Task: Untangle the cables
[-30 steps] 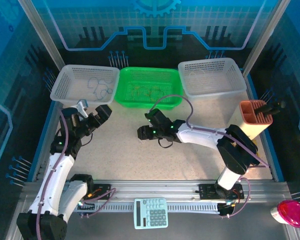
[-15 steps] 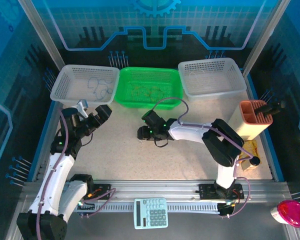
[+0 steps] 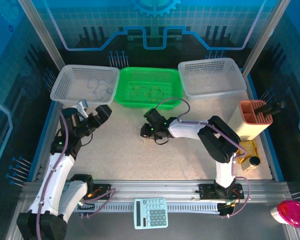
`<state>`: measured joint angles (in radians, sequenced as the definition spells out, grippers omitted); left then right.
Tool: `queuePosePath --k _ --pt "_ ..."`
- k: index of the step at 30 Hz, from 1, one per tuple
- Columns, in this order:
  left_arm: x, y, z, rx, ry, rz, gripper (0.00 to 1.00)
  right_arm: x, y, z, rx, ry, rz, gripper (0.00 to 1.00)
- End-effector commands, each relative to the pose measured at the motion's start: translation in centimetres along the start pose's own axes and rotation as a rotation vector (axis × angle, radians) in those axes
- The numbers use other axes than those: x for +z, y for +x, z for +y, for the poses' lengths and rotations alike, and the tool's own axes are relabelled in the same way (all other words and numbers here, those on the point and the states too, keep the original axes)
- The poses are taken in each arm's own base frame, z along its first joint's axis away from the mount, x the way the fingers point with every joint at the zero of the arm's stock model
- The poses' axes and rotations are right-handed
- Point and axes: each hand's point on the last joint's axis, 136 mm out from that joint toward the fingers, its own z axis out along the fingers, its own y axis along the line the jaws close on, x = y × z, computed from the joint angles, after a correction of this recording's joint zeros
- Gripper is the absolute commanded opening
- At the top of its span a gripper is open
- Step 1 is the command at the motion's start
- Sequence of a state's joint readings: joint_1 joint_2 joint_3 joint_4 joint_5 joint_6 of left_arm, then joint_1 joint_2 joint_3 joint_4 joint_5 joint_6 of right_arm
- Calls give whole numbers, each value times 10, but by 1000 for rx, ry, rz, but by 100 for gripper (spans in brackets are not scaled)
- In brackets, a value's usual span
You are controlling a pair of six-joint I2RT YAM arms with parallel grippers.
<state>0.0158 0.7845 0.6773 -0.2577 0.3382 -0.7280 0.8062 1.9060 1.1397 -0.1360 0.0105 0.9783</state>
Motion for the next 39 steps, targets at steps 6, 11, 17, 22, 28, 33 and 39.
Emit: queuePosePath --k 6,11,17,22,28,33,39 --pt "-1 4 -5 2 24 19 99 -2 -15 7 -5 -37 -19 0" --pt "-2 5 -7 12 32 27 99 -14 -19 15 -58 -70 -38 0" --pt "-2 12 -21 6 114 79 99 -59 -26 33 -187 -159 -129 0" --pt "-5 17 -48 -30 239 124 99 -111 -32 50 -295 -249 -222 0" --pt "-9 25 -83 -21 340 161 95 -173 -36 77 -381 -398 -322 0" --pt "-6 29 -110 -29 414 162 86 -213 -33 97 -440 -520 -373 0" --pt "1 39 -145 -16 495 182 80 -234 -30 107 -460 -584 -389 0"
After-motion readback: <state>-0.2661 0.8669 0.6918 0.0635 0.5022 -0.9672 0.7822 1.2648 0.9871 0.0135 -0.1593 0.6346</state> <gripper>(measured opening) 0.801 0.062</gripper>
